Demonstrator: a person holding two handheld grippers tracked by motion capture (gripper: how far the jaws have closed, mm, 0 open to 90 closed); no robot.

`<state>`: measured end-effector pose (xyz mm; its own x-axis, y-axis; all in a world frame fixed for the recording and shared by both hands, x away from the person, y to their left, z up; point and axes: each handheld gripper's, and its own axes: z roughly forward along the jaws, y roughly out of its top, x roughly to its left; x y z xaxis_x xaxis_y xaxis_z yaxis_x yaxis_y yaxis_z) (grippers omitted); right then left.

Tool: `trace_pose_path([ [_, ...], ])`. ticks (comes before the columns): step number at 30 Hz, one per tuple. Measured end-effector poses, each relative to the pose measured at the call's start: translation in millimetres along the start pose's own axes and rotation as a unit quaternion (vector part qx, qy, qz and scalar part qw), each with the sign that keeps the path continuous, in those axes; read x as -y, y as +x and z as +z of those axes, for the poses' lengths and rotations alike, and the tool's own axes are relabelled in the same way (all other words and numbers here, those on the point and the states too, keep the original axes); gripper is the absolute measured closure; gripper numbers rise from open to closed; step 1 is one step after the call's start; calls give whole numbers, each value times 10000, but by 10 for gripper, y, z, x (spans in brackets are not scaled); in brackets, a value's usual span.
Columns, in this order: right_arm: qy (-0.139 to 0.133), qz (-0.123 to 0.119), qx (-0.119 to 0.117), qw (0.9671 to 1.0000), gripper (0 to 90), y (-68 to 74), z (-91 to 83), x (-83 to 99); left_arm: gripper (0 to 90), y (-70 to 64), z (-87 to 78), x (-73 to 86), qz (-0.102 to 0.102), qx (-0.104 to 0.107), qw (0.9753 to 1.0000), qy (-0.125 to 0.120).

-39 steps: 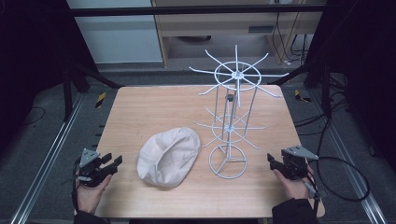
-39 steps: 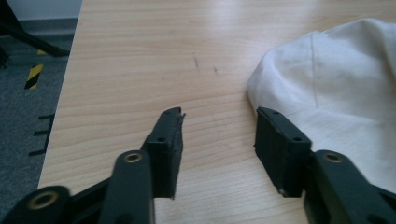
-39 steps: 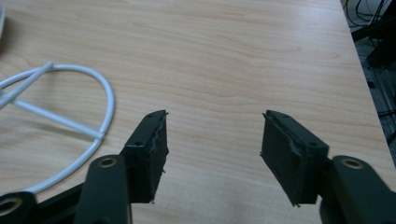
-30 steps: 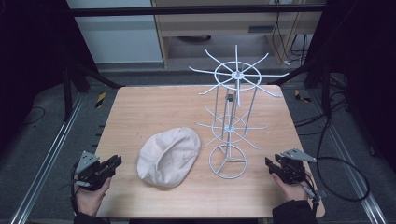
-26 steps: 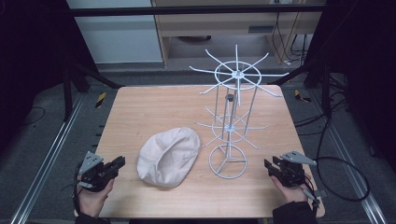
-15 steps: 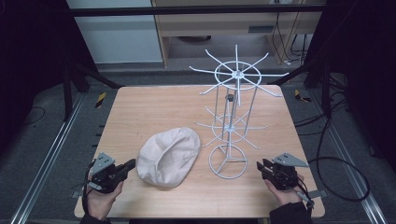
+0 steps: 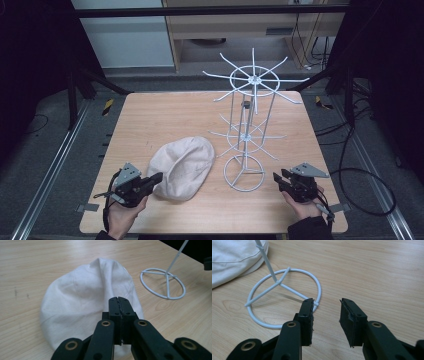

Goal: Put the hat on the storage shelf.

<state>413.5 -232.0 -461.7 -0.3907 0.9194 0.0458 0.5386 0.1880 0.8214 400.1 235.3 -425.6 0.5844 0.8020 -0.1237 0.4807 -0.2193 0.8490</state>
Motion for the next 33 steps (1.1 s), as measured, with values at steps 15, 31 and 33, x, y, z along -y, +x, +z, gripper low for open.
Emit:
trace_pose_path([
  [15, -32, -13, -37, 10000, 618, 25, 40, -11, 897, -261, 310, 34, 352, 174, 9982, 460],
  [31, -125, -252, -519, 9983, 706, 238, -11, -50, 898, -149, 282, 131, 298, -65, 9967, 759],
  [33, -150, -269, -617, 9976, 727, 283, -17, -60, 898, -117, 246, 143, 269, -99, 9966, 770],
])
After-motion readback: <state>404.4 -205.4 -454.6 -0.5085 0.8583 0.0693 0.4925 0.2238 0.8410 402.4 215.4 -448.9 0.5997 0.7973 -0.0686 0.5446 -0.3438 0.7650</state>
